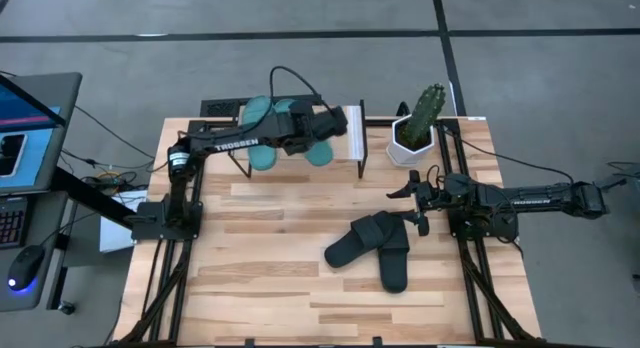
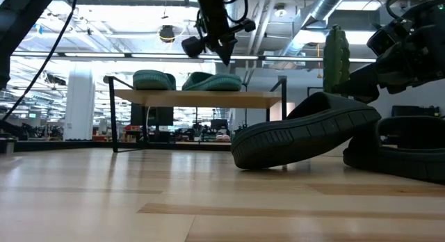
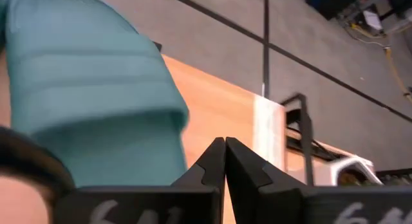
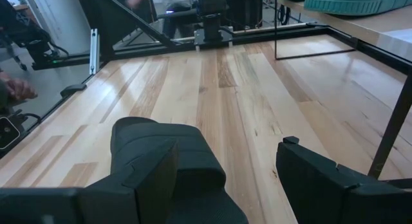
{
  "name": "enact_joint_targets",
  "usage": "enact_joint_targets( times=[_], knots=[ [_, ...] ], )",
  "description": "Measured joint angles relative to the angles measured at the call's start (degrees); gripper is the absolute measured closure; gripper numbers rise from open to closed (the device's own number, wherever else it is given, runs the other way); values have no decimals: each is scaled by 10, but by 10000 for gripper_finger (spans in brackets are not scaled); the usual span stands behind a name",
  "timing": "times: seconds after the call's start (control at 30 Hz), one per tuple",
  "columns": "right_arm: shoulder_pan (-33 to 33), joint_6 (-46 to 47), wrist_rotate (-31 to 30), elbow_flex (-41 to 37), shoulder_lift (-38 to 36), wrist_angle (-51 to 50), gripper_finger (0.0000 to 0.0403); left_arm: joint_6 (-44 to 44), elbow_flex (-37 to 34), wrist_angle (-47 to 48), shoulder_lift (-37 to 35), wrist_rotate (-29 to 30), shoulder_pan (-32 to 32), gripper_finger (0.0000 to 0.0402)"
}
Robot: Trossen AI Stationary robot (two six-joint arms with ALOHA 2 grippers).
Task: Pick and place slides into the shelf
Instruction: Put the light blue slide on the shelf
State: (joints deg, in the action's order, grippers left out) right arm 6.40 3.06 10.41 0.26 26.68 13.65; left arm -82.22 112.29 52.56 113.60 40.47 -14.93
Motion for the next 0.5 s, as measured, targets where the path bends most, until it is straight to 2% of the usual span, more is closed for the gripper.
enact_joint_targets(
  times=[0.17,0.5],
  knots=[
    [0,0,0,0,0,0,154,10,-1,-7,13,-56,-25,401],
    [0,0,0,0,0,-1,154,25,1,-105,56,-138,-23,401]
  ],
)
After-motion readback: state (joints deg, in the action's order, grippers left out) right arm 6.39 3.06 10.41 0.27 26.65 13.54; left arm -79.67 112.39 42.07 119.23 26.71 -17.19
